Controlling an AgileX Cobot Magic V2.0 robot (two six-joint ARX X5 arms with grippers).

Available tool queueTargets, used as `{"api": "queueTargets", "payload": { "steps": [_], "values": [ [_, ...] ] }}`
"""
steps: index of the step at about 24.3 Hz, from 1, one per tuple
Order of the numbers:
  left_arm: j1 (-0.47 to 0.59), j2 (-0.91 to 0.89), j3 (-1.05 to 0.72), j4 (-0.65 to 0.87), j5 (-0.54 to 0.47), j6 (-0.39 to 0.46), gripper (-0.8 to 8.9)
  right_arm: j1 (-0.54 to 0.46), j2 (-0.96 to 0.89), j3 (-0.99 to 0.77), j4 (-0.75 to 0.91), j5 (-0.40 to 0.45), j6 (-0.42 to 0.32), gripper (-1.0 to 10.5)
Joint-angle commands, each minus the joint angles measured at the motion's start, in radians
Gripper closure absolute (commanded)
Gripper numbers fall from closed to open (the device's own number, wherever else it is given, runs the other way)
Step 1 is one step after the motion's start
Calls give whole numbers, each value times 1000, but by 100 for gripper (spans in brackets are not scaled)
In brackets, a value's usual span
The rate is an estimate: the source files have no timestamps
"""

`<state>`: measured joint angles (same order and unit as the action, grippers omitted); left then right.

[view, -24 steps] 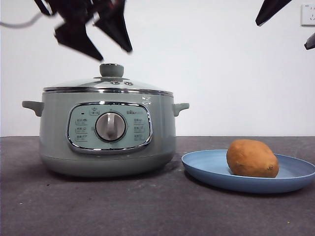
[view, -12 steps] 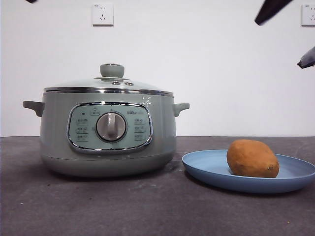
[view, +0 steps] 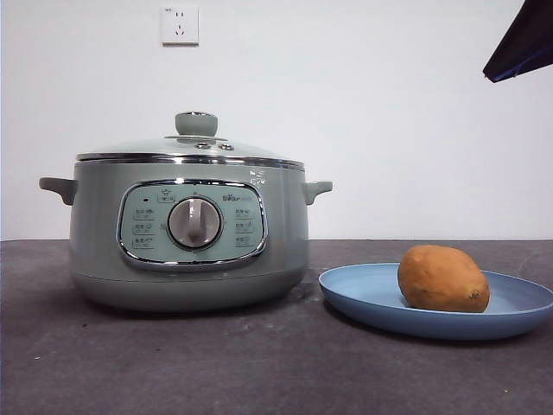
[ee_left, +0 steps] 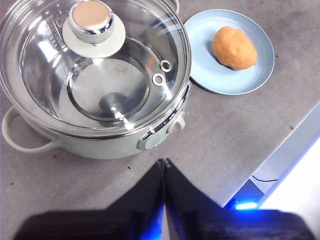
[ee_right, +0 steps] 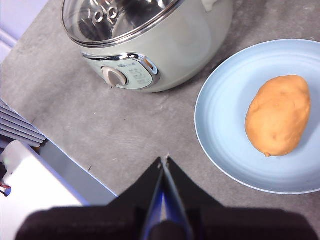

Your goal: Take the potato out from the steamer,put the potato on the plate,close the lid

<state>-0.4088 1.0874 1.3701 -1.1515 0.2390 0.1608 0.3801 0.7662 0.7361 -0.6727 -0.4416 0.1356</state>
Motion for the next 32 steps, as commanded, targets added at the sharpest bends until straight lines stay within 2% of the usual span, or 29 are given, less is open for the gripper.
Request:
{"api": "queueTargets", "payload": {
  "steps": [1, 8, 11, 13, 15, 18, 20, 26, 32],
  "values": [
    [-3, 0, -8, 0, 0, -3, 817, 0, -1, -6, 5, 3, 5, 946],
    [-5, 0, -8, 45, 2, -3, 817, 0, -1, -6, 5, 3, 5, 946],
    [39, -32, -9, 128, -62, 28, 817, 0, -1, -6, 5, 3, 5, 946],
    [111, -92, -37, 317, -47, 27, 817, 0, -1, -6, 5, 3, 5, 946],
    [195, -192, -151, 571, -47, 17, 817, 0, -1, -6, 5, 3, 5, 946],
    [317, -357, -412, 911, -51, -20, 817, 0, -1, -6, 5, 3, 5, 946],
    [386, -480, -596, 1030, -55, -29, 817, 0, -1, -6, 5, 3, 5, 946],
    [463, -696, -878, 1077, -56, -30, 817, 0, -1, -6, 5, 3, 5, 946],
    [476, -857, -1100, 1076, -65, -39, 817, 0, -1, -6, 5, 3, 5, 946]
  ]
}}
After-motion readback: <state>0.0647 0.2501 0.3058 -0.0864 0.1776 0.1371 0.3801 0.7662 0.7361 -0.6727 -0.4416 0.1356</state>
